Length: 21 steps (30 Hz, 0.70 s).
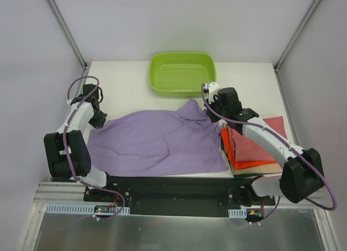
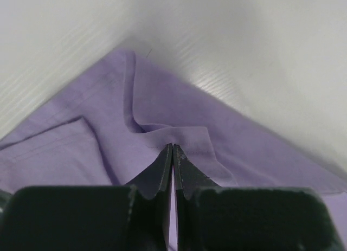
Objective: Fold and stack the t-shirts
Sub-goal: Grap the side of the flattened tshirt furthest away from the robot with both arms, then fold the other side of the tshirt into a rectangle
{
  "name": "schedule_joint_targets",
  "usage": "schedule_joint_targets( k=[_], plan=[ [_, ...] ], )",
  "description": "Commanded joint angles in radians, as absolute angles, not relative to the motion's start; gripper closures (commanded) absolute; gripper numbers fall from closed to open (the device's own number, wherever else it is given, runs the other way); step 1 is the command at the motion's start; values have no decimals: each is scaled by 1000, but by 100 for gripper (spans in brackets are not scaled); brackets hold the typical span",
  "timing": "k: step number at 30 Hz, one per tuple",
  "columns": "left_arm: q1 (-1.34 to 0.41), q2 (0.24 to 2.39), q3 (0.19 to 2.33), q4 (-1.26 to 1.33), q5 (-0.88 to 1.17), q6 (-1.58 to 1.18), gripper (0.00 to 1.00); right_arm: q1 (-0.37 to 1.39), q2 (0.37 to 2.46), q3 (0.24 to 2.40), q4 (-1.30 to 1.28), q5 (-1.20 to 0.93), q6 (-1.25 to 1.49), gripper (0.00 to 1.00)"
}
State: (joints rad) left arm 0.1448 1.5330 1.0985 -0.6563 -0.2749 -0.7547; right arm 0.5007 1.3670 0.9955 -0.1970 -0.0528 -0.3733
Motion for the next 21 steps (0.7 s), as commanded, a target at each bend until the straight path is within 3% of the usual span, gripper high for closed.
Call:
schedule_joint_targets(
  k=[1,12,21],
  plan=[
    [141,1370,977,-644,-293,-784,100,529,1254,921,-218,-54,-336,99],
    [158,1114,747,-646,-367,-870,100,538,982,747,-327,72,-272,100],
    [276,963,706,-661,-374,-925,100,540,934,700,-345,60,-258,99]
  ],
)
